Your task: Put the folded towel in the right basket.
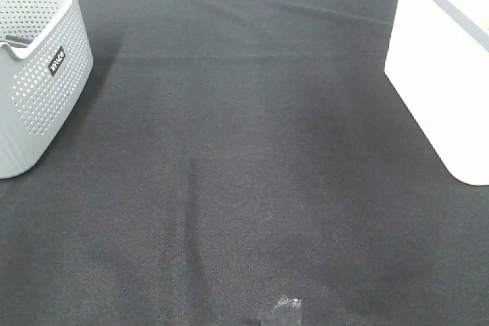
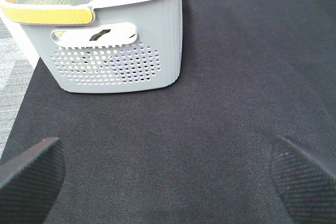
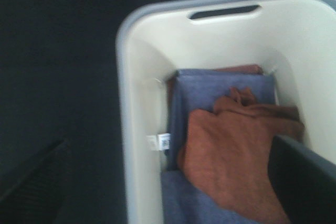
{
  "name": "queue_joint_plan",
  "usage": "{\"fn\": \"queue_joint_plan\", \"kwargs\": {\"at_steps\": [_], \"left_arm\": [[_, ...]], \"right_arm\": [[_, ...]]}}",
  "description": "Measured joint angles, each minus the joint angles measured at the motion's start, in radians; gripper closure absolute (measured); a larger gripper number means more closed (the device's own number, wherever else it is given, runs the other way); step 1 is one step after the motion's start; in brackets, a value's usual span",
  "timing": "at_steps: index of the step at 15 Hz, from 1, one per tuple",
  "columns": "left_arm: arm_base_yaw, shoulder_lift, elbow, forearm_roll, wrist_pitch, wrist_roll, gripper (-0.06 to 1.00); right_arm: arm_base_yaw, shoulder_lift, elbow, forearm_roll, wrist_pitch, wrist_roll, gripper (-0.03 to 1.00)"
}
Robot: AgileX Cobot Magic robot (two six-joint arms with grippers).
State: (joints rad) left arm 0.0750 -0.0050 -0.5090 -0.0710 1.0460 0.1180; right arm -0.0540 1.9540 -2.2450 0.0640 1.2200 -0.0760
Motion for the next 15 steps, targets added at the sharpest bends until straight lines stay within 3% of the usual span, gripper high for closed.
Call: {"fn": "queue_joint_plan", "kwargs": {"at_steps": [2, 5, 9, 10, 15], "left_arm": [[0.0, 0.0, 0.0, 0.0, 0.0, 0.0, -0.05], [0.0, 0.0, 0.0, 0.0, 0.0, 0.0, -0.05], [0.0, 0.0, 0.0, 0.0, 0.0, 0.0, -0.05], [0.0, 0.0, 0.0, 0.0, 0.0, 0.0, -0.05], [0.0, 0.0, 0.0, 0.0, 0.0, 0.0, -0.05]], "right_arm": [[0.044, -0.045, 0.024, -0.016, -0.001, 0.023, 0.0], [0.067, -0.302, 0.298, -0.048, -0.001, 0.089, 0.0], [0.066, -0.749, 0.816, -0.058, -0.007, 0.101, 0.0], [0.066, -0.934, 1.028, -0.058, -0.029, 0.1, 0.0], [0.066, -1.519, 1.529, -0.064, -0.046, 0.065, 0.0]]}}
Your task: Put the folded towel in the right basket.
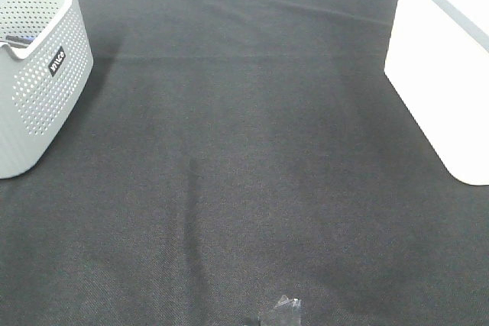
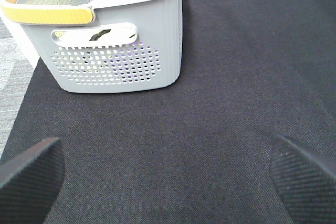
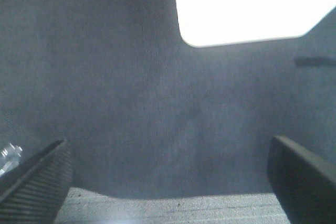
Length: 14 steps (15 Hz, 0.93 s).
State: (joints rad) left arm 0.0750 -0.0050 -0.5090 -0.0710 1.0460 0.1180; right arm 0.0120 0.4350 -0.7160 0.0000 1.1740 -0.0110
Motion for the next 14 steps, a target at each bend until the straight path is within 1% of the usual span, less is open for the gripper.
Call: {"fn": "queue_joint_plan", "kwargs": {"at_steps": [1, 4, 7, 14], "left_arm": [[0.0, 0.0, 0.0, 0.0, 0.0, 0.0, -0.05], [0.0, 0.0, 0.0, 0.0, 0.0, 0.0, -0.05], [0.0, 0.0, 0.0, 0.0, 0.0, 0.0, -0.05], [0.0, 0.0, 0.0, -0.001, 0.0, 0.0, -0.05]], "right_arm": [[0.0, 0.0, 0.0, 0.0, 0.0, 0.0, 0.0], [0.0, -0.192, 0.154, 0.0, -0.017, 0.0, 0.0], [0.0, -0.413, 0.238, 0.0, -0.029, 0.0, 0.0], [0.0, -0.438, 0.255, 0.008, -0.058, 0.0, 0.02]]}}
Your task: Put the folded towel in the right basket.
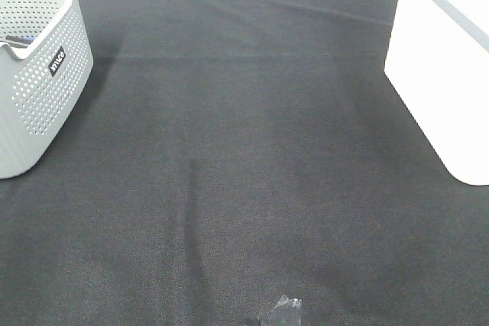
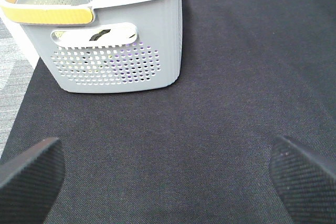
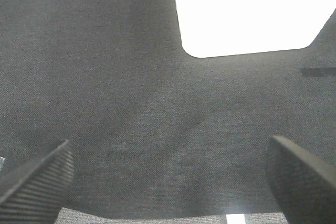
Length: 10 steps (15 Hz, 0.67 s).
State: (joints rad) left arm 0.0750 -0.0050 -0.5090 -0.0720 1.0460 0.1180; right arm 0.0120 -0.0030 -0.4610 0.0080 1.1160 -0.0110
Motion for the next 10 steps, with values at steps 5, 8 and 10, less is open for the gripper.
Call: {"fn": "queue_joint_plan", "kwargs": {"at_steps": [5, 8, 10], "left_arm": [[0.0, 0.0, 0.0, 0.0, 0.0, 0.0, -0.05], [0.0, 0.0, 0.0, 0.0, 0.0, 0.0, -0.05], [0.0, 0.0, 0.0, 0.0, 0.0, 0.0, -0.05]], "right_arm": [[0.0, 0.0, 0.0, 0.0, 0.0, 0.0, 0.02], [0.0, 0.0, 0.0, 0.0, 0.0, 0.0, 0.02], [0.0, 0.0, 0.0, 0.0, -0.001, 0.0, 0.02]]}}
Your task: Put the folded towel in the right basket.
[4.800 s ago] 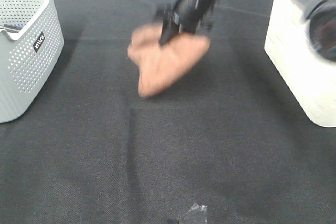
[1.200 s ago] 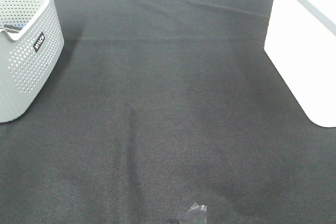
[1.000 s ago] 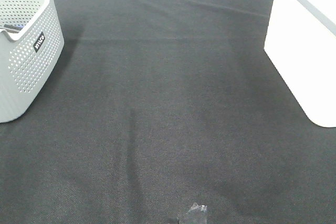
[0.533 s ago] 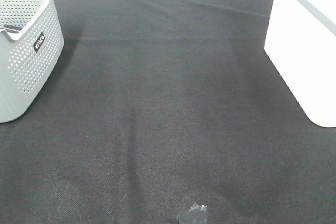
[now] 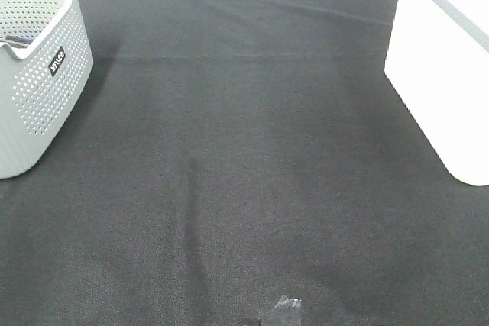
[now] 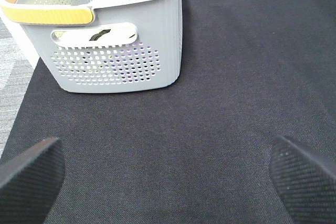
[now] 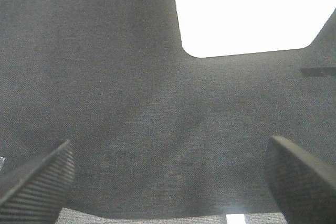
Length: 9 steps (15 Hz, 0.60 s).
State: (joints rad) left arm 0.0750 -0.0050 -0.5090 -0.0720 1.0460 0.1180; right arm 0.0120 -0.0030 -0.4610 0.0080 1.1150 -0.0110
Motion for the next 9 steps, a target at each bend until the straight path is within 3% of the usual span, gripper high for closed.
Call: {"fn": "queue_joint_plan", "kwargs": {"at_steps": [9], "left_arm": [[0.0, 0.0, 0.0, 0.0, 0.0, 0.0, -0.05]], "right_arm": [[0.0, 0.0, 0.0, 0.0, 0.0, 0.0, 0.02]]}}
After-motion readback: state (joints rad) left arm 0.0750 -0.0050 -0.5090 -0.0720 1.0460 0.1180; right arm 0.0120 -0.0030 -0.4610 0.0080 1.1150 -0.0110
